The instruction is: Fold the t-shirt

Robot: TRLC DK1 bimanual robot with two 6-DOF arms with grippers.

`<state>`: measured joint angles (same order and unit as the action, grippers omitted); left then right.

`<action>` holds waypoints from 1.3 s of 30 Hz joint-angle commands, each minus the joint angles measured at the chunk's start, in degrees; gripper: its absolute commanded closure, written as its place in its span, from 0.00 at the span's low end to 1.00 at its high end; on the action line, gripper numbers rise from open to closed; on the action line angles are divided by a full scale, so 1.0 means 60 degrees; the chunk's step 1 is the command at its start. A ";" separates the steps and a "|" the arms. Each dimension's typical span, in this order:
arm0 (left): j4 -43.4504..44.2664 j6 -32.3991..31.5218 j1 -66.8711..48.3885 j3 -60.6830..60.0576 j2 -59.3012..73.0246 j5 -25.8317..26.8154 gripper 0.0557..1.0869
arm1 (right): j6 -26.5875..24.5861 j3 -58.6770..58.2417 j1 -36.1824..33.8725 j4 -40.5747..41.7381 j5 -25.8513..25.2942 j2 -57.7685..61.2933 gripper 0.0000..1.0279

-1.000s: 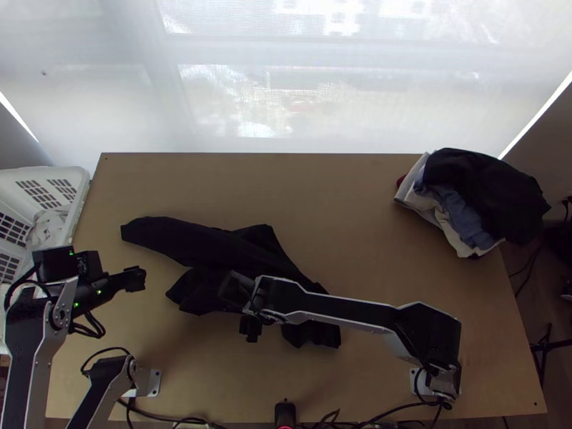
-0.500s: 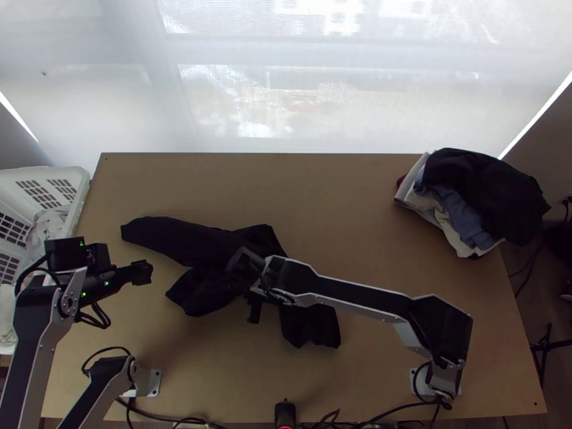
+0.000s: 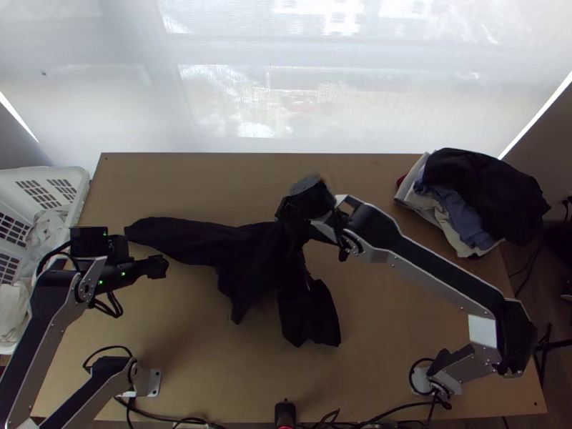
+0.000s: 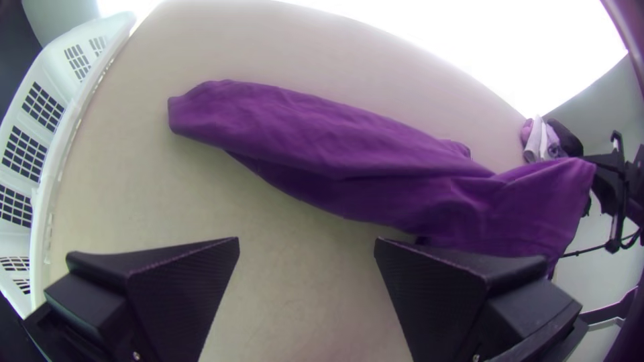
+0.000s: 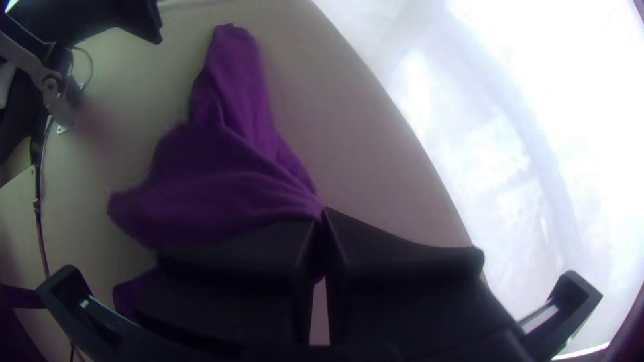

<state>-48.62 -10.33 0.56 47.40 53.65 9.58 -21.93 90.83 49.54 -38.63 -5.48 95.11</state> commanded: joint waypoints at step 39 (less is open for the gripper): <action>0.1761 0.0315 -0.1177 0.0655 0.4887 -0.0587 0.09 | -0.0475 -0.2862 -0.4580 0.1253 0.0004 -0.1950 0.97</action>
<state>-39.20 -9.04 -5.65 52.45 80.71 6.74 -24.91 74.70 22.57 -31.66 -5.48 83.35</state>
